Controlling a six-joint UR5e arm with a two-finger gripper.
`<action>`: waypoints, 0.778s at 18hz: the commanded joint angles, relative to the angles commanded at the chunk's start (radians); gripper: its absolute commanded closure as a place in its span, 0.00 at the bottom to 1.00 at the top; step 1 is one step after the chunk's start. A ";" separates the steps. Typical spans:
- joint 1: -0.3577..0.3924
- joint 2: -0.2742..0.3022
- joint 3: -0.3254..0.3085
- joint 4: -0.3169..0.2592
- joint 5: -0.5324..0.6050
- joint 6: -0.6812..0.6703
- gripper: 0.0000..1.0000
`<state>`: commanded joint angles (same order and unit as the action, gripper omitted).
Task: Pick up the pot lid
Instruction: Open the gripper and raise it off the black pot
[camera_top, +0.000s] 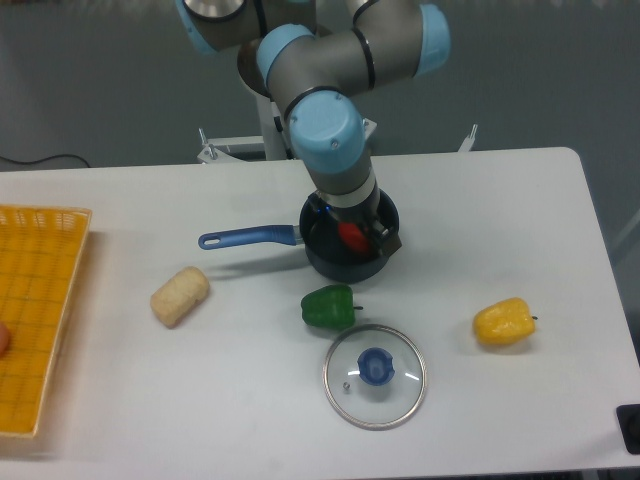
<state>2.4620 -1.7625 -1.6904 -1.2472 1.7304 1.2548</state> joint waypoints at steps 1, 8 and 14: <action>0.002 0.000 -0.005 0.005 0.000 -0.002 0.00; 0.000 -0.002 -0.009 0.084 -0.090 -0.130 0.00; 0.002 -0.006 -0.008 0.126 -0.115 -0.193 0.00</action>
<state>2.4636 -1.7687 -1.6981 -1.1214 1.6153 1.0615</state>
